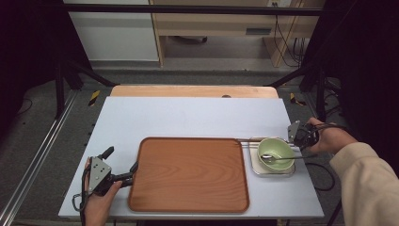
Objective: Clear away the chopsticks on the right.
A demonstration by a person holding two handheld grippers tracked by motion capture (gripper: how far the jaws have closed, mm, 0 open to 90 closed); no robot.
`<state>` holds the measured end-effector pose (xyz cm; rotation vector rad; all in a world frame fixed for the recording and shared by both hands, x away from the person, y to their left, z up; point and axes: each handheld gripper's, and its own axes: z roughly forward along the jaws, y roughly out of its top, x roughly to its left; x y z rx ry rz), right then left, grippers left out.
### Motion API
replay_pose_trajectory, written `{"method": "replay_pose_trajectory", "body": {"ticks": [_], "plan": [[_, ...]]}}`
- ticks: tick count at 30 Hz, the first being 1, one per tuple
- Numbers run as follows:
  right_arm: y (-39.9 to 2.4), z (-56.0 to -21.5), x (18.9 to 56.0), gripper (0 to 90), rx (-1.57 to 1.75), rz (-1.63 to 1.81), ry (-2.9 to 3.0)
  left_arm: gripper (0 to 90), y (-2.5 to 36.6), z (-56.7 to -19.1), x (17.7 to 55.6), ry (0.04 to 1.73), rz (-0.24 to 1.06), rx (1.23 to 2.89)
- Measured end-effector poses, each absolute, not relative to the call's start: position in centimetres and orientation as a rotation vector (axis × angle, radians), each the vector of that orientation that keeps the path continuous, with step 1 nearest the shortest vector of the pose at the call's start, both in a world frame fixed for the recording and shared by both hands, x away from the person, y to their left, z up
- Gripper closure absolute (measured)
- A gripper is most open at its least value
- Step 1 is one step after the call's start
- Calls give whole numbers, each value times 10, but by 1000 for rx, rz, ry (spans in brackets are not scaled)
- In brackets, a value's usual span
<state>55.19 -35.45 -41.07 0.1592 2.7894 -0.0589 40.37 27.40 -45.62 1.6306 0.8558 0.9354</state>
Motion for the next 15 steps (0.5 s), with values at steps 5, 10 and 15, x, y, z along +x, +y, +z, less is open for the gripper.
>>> {"method": "replay_pose_trajectory", "body": {"ticks": [5, 10, 15], "plan": [[-354, -384, 547, 844, 212, 8, 2712, 29, 274, -456, 403, 855, 938, 1633], [-344, -355, 538, 844, 225, 47, 2642, 32, 272, -453, 403, 846, 935, 1634], [-329, -337, 528, 844, 253, 54, 2587, 37, 269, -450, 402, 834, 932, 1656]]}}
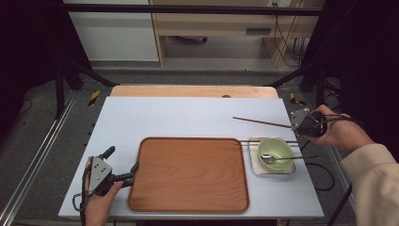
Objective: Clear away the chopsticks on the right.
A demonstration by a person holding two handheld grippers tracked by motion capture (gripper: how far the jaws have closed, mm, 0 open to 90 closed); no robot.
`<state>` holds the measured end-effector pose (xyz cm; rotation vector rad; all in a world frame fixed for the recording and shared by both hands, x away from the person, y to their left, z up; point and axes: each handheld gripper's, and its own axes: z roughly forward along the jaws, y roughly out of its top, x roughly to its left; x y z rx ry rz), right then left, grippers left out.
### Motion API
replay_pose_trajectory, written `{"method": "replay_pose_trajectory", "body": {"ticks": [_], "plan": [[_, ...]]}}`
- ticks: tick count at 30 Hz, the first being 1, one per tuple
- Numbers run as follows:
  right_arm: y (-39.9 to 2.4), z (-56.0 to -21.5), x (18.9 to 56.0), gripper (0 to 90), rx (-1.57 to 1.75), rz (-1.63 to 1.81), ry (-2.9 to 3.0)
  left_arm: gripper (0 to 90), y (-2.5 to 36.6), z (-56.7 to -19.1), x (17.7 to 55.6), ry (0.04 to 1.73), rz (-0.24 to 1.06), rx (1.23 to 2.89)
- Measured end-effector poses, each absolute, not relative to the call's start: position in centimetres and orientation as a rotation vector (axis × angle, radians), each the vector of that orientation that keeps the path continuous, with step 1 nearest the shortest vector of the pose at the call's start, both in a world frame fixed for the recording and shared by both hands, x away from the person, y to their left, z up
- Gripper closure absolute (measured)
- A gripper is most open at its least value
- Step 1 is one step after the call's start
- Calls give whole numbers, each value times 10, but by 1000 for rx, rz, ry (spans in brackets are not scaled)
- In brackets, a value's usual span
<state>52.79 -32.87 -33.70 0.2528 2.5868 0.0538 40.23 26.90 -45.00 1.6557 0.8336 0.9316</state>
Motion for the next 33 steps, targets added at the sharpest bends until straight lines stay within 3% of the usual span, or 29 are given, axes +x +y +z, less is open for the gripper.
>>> {"method": "replay_pose_trajectory", "body": {"ticks": [15, 33], "plan": [[-250, -315, 503, 843, 114, -54, 2548, 54, 234, -409, 408, 656, 919, 1811], [-196, -325, 509, 843, 10, -78, 2531, 106, 181, -368, 431, 460, 955, 2014]]}}
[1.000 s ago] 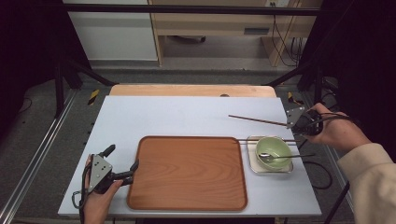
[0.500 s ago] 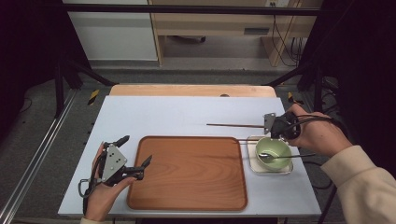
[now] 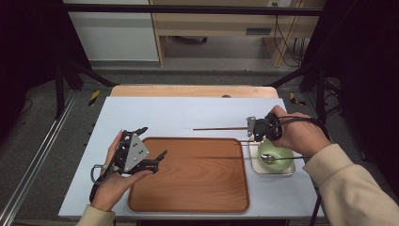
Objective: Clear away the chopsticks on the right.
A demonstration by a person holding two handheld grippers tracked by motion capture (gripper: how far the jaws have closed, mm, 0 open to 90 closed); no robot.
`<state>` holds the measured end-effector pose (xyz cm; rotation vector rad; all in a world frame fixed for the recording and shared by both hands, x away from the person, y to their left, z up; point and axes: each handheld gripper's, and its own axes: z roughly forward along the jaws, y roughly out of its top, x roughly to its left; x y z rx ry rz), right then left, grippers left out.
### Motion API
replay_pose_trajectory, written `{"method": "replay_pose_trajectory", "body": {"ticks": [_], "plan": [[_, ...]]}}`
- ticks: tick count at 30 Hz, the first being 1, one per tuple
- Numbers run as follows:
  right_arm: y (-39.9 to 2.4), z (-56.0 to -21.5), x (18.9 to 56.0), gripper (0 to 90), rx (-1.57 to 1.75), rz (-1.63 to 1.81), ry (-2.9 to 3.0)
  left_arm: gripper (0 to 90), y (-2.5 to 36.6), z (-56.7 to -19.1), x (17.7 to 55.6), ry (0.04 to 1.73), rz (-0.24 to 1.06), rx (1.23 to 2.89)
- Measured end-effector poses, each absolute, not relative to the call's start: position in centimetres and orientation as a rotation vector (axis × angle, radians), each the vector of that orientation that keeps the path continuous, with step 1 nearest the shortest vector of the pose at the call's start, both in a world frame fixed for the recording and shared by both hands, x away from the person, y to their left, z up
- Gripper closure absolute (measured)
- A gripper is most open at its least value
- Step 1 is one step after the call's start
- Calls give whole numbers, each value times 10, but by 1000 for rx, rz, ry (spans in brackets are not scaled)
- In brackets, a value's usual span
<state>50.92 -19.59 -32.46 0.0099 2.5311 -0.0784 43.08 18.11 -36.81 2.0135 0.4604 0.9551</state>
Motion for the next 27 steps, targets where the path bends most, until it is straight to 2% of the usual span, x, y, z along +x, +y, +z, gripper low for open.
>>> {"method": "replay_pose_trajectory", "body": {"ticks": [3, 12, 27], "plan": [[-187, -325, 507, 843, 0, -74, 2528, 146, 170, -363, 434, 432, 957, 2038], [-176, -323, 502, 843, -37, -72, 2518, 159, 144, -347, 437, 352, 959, 2072], [-173, -323, 499, 842, -51, -59, 2547, 284, 112, -342, 441, 275, 931, 2173]]}}
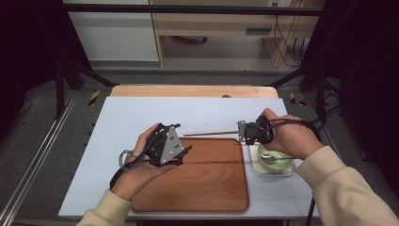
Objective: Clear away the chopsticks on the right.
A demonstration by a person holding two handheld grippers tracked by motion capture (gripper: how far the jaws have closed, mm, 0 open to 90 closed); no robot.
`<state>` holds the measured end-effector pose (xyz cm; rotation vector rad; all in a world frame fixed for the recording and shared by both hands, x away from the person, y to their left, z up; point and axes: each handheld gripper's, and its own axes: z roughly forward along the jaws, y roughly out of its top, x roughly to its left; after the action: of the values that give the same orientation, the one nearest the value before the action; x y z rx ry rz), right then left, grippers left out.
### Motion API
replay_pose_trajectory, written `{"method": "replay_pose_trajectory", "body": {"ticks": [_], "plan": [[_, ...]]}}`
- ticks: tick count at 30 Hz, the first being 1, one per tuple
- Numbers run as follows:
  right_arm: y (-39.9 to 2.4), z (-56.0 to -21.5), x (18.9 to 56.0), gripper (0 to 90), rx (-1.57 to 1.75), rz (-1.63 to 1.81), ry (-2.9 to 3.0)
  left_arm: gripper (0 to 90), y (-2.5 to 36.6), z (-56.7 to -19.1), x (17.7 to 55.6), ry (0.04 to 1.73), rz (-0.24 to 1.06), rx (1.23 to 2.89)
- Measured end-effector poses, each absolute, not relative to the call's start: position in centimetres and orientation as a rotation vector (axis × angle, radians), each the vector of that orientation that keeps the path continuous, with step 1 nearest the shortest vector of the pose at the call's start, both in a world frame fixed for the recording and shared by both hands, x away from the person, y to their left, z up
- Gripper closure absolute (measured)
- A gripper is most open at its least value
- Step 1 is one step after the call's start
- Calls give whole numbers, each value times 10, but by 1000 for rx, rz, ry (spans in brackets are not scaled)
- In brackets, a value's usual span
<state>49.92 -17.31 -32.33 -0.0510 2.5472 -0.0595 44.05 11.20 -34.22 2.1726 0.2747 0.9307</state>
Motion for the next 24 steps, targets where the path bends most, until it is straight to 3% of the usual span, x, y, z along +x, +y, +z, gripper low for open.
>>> {"method": "replay_pose_trajectory", "body": {"ticks": [24], "plan": [[-155, -328, 492, 842, -100, -77, 2573, 472, 87, -349, 450, 234, 820, 2291]]}}
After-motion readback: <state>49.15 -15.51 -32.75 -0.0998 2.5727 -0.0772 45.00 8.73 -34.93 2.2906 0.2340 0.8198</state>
